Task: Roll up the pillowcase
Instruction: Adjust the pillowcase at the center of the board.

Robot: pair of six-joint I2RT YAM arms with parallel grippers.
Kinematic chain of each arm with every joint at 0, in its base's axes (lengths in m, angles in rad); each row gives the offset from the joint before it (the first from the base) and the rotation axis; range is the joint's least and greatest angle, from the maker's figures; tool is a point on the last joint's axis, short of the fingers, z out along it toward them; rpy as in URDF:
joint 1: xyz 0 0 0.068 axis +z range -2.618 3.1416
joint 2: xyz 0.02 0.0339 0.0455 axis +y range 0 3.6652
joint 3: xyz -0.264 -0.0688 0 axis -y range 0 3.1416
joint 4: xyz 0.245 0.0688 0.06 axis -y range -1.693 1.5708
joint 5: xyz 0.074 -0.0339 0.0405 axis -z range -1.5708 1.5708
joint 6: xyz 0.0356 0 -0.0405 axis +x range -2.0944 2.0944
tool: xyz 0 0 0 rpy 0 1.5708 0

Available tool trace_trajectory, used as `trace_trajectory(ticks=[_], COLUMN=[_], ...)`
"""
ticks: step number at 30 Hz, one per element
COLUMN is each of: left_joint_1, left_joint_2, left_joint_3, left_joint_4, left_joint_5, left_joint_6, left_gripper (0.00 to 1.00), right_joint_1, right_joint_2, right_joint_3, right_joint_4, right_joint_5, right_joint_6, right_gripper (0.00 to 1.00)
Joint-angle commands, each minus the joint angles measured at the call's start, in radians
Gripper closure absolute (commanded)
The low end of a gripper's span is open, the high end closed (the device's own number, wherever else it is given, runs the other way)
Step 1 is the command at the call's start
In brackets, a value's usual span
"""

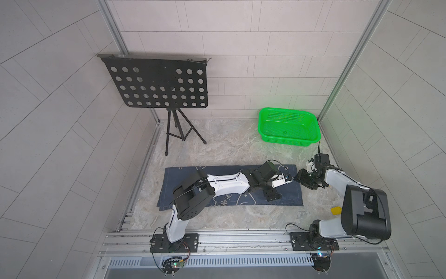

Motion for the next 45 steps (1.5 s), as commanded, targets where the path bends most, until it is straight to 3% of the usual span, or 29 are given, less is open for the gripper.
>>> trace_trajectory(ticks=[1,11,20,25,27,31,35,37,45], left_joint_1=[-0.004,0.009,0.01,0.012,0.014,0.016,0.017,0.016,0.018], left_joint_2=[0.023,0.136,0.215,0.233,0.231,0.224,0.218,0.223,0.236], left_joint_3=[0.02,0.115,0.164,0.182,0.18,0.184,0.187,0.185,0.169], left_joint_4=[0.022,-0.009,-0.046,-0.069,-0.069,-0.063,-0.068,-0.069,-0.08], left_joint_5=[0.025,0.148,0.107,0.099,0.1,0.121,0.125,0.127,0.112], left_joint_6=[-0.109,-0.252,-0.209,-0.203,-0.203,-0.209,-0.203,-0.2,-0.173], left_gripper=[0.0,0.01,0.02,0.03,0.03,0.03,0.03,0.03,0.03], right_joint_1=[-0.004,-0.005,-0.005,0.0,0.008,0.013,0.011,0.011,0.032], right_joint_2=[0.037,0.056,0.017,0.001,-0.013,-0.032,-0.031,-0.019,0.062], right_joint_3=[0.016,0.014,-0.015,-0.02,-0.024,-0.03,0.002,0.016,0.075], right_joint_4=[0.041,0.065,0.094,0.118,0.116,0.11,0.03,0.012,0.024], right_joint_5=[-0.049,-0.089,-0.133,-0.153,-0.135,-0.094,0.005,0.036,0.081], right_joint_6=[0.02,0.024,0.031,0.024,0.027,0.046,0.022,0.015,-0.027], right_gripper=[0.49,0.56,0.75,0.96,0.97,0.94,0.71,0.65,0.6])
